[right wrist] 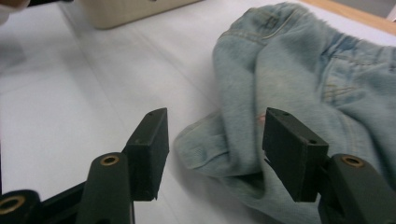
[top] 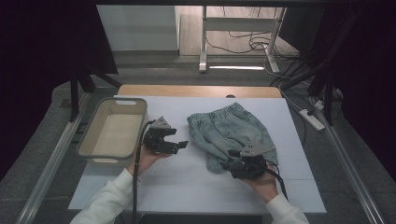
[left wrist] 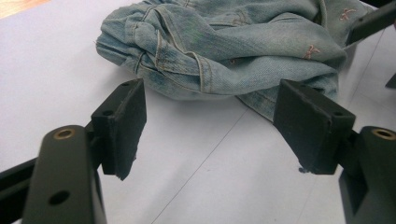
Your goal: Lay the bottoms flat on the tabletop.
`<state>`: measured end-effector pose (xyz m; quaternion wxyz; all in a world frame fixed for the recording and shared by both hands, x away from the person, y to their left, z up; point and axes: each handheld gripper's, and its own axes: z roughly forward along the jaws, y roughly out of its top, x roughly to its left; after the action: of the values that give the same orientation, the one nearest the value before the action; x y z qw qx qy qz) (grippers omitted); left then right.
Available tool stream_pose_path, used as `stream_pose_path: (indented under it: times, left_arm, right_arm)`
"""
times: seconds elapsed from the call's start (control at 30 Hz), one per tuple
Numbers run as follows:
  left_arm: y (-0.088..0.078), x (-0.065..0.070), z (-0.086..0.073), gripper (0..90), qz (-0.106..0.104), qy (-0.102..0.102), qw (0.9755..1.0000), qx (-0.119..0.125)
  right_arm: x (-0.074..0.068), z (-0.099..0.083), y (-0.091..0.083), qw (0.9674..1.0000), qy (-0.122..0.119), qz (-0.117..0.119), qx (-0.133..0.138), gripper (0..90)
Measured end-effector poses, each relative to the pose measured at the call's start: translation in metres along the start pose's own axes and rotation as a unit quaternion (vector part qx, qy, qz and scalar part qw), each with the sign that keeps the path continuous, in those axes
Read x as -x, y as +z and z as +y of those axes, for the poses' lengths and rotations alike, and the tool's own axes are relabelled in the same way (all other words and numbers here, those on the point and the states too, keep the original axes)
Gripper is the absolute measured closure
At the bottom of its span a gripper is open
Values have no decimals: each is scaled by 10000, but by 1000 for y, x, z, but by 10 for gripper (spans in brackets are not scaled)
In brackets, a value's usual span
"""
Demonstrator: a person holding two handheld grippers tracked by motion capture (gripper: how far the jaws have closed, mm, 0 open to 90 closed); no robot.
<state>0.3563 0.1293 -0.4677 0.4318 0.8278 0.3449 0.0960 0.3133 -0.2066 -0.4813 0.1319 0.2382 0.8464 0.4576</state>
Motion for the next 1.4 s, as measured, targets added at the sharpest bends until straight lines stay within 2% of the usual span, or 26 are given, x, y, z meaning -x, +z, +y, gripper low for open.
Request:
stream_pose_path:
  times: [0.13,0.27,0.33,0.43,0.53,0.7,0.87,1.07,1.4]
  left_arm:
    - [-1,0,0,266,8,-5,10000,16]
    - [-2,0,0,268,5,-3,10000,21]
    - [-2,0,1,269,3,15,10000,33]
    - [-3,0,1,269,5,17,10000,41]
    - [-3,-1,1,266,17,3,10000,32]
    - [-3,-2,0,267,22,3,10000,24]
    - [-2,-2,0,264,33,-7,10000,8]
    - [-2,-3,0,262,47,-6,10000,-1]
    - [-1,-2,0,261,0,-46,10000,-8]
  right_arm:
    - [-6,-1,7,9999,-78,84,-125,404]
    - [-12,-4,15,9989,-318,-15,-331,404]
    - [-13,-6,17,9990,-268,44,-355,404]
    - [-17,-7,21,9984,-337,99,-436,400]
    - [-20,-7,24,9976,-451,26,-521,399]
    - [-17,-9,27,9973,-397,5,-626,399]
    - [-17,-10,32,9957,-545,-90,-738,396]
    - [-12,-10,36,9951,-488,-78,-851,394]
    - [-5,-11,48,9938,-474,-222,-984,392]
